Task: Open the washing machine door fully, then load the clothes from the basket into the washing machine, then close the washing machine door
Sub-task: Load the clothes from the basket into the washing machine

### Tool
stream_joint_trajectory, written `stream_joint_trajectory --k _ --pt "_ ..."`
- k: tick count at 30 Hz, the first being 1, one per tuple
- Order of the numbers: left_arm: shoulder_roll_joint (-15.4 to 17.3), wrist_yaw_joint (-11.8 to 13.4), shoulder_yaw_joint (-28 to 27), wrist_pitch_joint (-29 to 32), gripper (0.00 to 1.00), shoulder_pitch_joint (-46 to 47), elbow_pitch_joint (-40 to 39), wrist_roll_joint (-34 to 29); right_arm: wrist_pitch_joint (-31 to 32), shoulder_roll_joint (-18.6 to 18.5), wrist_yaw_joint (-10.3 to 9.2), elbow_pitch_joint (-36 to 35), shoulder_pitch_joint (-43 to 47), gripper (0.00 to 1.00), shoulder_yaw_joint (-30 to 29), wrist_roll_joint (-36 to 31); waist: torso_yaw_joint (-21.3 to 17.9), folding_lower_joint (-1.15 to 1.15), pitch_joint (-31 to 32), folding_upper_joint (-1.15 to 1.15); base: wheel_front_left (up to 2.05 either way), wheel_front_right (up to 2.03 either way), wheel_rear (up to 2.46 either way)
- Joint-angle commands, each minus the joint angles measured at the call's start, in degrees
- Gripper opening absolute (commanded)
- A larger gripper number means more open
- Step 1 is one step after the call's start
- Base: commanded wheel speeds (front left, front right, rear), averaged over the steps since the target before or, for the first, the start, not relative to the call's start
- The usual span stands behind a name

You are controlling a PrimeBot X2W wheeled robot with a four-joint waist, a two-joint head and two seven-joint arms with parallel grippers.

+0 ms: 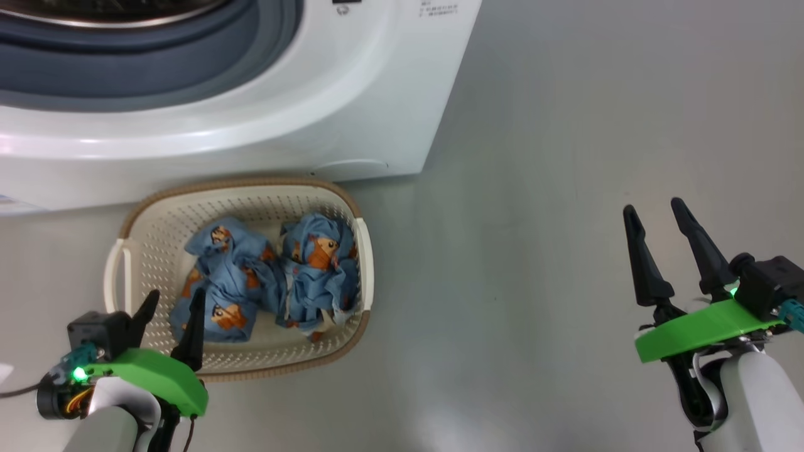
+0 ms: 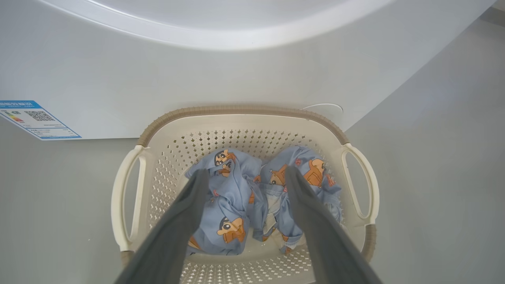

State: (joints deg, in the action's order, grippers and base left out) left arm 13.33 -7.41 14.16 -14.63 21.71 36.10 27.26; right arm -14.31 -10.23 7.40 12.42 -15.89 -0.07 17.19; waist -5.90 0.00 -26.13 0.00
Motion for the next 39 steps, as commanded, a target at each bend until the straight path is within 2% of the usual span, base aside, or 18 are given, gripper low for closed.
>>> stream_joint_trajectory --k 1,12,19,32,39 --pt "2.2 -0.1 -0.4 -0.4 1.0 2.1 1.4 1.1 -0.7 0.2 0.09 -1.5 -0.7 1.0 1.7 -0.7 -0.9 0.0 -3.1 0.0 0.0 0.0 0.0" --pt "5.1 -0.1 6.5 -0.4 1.0 10.2 10.6 5.5 -0.7 1.5 0.09 -2.4 -3.7 1.0 2.8 -0.9 -2.6 0.0 -8.8 0.0 0.0 0.0 0.0" --pt "7.2 -0.1 13.1 -0.4 1.0 16.7 15.8 9.2 -0.7 2.0 0.09 -3.1 -6.5 1.0 4.1 -1.0 -3.6 0.0 -13.9 0.0 0.0 0.0 0.0" --pt "9.9 -0.1 23.7 -0.4 1.0 25.0 21.2 15.3 -0.7 2.5 0.09 -4.4 -9.8 1.0 5.5 -1.4 -3.8 0.0 -19.8 0.0 0.0 0.0 0.0" --pt "10.9 -0.1 27.4 -0.4 1.0 29.0 23.1 17.6 -0.7 2.8 0.09 -5.3 -10.8 1.0 6.3 -1.7 -4.1 0.0 -22.4 0.0 0.0 0.0 0.0"
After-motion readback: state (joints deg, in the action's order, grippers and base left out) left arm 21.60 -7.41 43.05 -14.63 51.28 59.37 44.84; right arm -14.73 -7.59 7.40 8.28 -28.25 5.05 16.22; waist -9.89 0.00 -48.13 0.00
